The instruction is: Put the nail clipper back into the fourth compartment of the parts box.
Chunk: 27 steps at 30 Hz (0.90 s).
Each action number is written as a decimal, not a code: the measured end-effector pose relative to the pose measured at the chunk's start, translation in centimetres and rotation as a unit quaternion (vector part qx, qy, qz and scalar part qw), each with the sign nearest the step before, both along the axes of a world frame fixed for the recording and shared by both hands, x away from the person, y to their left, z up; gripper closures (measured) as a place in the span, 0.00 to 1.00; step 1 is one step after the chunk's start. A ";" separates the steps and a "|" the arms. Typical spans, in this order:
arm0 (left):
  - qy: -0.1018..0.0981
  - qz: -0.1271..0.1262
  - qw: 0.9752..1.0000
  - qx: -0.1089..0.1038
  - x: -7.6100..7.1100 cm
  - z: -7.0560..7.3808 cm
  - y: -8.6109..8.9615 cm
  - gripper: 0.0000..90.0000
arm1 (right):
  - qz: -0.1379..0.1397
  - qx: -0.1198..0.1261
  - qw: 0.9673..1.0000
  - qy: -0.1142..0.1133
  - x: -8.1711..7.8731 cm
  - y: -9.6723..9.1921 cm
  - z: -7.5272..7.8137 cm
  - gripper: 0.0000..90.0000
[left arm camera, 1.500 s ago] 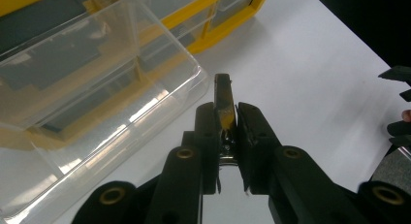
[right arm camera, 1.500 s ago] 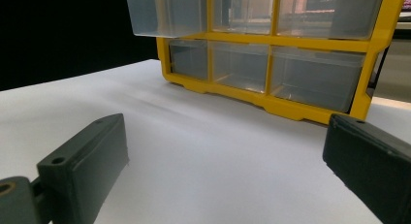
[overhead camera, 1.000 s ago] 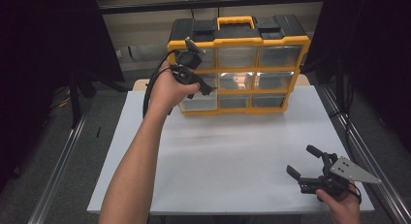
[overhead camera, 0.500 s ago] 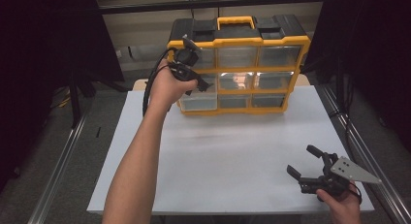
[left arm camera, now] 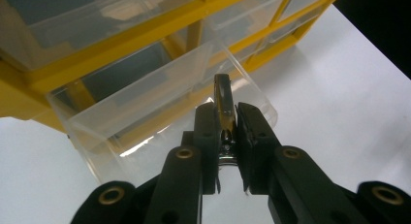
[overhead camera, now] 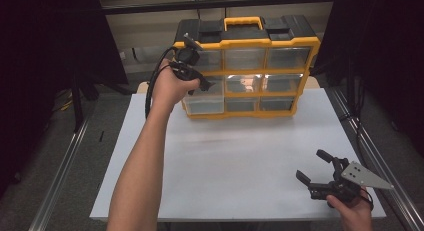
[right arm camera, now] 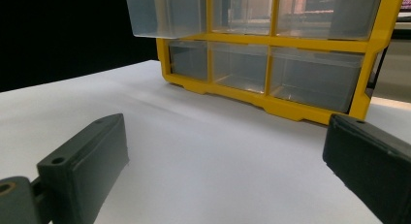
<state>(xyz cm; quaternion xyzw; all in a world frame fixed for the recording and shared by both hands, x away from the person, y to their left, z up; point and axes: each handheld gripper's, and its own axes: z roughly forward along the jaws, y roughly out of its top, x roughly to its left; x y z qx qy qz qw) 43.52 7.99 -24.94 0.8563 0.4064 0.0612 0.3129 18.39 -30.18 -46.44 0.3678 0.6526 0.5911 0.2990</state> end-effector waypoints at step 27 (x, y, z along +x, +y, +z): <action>-0.012 0.009 1.000 0.019 1.0 -1.6 -0.9 0.89 | 0.002 0.003 1.000 -0.001 0.0 -0.1 0.0 0.02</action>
